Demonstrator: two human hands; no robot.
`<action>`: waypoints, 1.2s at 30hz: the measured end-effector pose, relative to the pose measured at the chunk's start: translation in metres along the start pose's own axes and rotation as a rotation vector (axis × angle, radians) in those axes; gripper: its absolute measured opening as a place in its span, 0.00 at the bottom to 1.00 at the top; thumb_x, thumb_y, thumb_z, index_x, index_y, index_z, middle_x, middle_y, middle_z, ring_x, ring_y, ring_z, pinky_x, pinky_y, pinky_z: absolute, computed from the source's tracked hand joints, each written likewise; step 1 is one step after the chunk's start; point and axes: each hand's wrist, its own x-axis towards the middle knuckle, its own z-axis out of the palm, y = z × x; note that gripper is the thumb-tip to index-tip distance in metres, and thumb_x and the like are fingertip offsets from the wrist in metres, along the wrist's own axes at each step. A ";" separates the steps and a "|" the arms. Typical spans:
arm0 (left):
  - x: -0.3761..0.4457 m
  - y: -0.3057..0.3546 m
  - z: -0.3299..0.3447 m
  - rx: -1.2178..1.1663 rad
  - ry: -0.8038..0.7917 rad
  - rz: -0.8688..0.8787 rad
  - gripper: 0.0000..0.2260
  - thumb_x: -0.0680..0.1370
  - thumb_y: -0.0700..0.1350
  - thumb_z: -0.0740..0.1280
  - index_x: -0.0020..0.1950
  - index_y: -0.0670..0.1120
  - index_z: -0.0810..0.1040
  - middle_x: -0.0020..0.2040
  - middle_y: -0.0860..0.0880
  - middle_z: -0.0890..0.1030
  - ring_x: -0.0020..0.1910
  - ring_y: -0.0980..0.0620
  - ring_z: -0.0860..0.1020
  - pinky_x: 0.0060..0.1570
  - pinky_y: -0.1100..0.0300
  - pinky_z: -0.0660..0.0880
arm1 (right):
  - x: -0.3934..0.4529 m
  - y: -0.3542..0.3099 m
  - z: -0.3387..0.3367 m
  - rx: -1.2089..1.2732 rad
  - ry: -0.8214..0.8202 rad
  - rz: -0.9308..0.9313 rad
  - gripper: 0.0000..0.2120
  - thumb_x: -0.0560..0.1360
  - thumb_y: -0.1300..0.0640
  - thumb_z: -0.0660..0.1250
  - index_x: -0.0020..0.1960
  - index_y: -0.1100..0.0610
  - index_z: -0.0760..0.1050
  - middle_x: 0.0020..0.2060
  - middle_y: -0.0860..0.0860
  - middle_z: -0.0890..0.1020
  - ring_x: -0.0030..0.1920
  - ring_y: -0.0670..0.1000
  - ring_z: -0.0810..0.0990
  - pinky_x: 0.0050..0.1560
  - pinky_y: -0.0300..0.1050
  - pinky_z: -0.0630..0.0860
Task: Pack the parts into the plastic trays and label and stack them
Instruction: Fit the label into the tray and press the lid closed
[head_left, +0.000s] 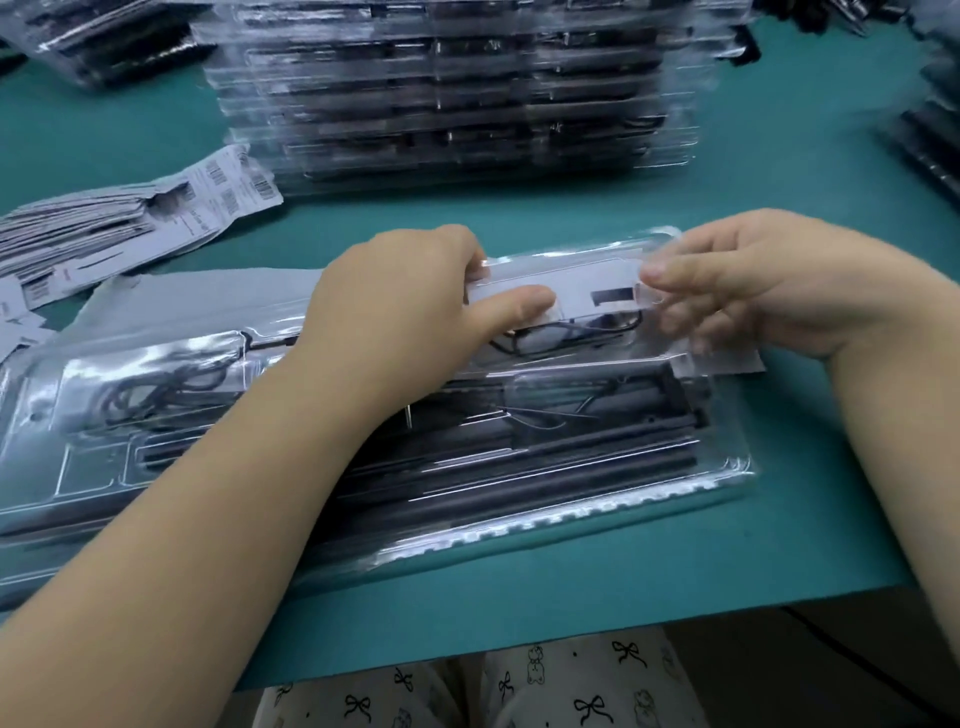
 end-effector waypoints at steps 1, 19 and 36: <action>0.000 0.000 -0.001 -0.019 0.005 -0.007 0.29 0.64 0.75 0.51 0.46 0.52 0.69 0.42 0.54 0.76 0.41 0.50 0.70 0.37 0.56 0.62 | 0.000 0.000 -0.004 0.012 -0.032 0.018 0.14 0.54 0.48 0.74 0.34 0.58 0.81 0.29 0.53 0.82 0.26 0.46 0.80 0.23 0.35 0.74; 0.001 -0.002 0.003 -0.069 -0.022 -0.021 0.22 0.68 0.72 0.56 0.47 0.56 0.72 0.41 0.57 0.76 0.41 0.52 0.71 0.33 0.60 0.64 | -0.005 -0.005 -0.001 -0.219 0.245 -0.087 0.23 0.50 0.48 0.77 0.40 0.59 0.79 0.28 0.48 0.80 0.26 0.45 0.78 0.26 0.36 0.75; 0.004 -0.006 0.012 -0.255 -0.011 0.192 0.14 0.76 0.56 0.65 0.57 0.49 0.78 0.48 0.58 0.74 0.47 0.57 0.70 0.46 0.66 0.61 | 0.002 0.001 -0.002 -0.169 0.099 0.079 0.15 0.74 0.47 0.66 0.31 0.48 0.83 0.22 0.45 0.68 0.20 0.45 0.61 0.20 0.34 0.59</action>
